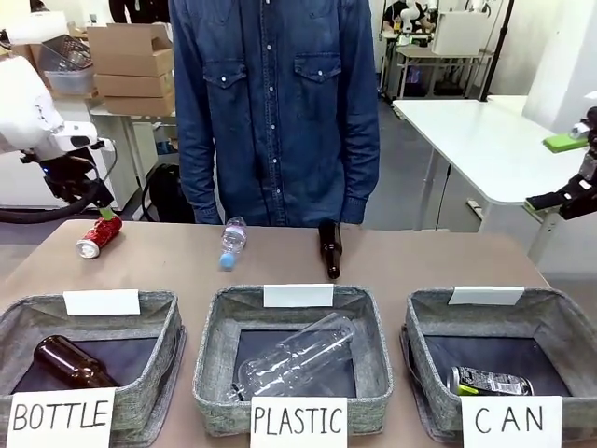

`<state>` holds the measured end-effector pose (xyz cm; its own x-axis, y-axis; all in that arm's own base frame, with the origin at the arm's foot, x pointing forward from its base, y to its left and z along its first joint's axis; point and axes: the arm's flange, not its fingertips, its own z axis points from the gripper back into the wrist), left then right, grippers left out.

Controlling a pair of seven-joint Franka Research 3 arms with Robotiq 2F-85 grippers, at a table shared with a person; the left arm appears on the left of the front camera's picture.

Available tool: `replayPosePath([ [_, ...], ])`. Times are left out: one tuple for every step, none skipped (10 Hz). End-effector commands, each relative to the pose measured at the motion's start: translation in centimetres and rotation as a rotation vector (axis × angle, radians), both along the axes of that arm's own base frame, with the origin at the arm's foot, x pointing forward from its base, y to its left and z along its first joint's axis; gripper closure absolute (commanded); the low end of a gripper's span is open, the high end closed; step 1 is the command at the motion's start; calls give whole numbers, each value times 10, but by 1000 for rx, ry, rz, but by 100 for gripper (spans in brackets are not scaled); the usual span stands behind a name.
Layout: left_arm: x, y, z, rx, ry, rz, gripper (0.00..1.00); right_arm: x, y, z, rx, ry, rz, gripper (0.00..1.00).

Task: Sort the can waste into the basket.
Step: Pick up the can waste from the table and place it in the right Fabric basket.

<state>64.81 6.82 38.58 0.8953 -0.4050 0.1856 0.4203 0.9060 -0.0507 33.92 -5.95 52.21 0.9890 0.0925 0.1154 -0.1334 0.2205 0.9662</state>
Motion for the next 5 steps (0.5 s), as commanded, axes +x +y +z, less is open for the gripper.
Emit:
replayPosePath([
  [16,0,-8,22,37,-32,0,1,-2,1,-2,-14,11,0],
  [23,0,-19,12,47,-32,0,1,-2,1,-2,-14,11,0],
  [28,3,-28,17,52,-16,0,1,-2,1,-2,-14,11,0],
  [35,7,-38,16,54,5,0,1,-2,1,-2,-14,11,0],
  [41,12,-51,19,83,9,0,1,-2,1,-2,-14,11,0],
])
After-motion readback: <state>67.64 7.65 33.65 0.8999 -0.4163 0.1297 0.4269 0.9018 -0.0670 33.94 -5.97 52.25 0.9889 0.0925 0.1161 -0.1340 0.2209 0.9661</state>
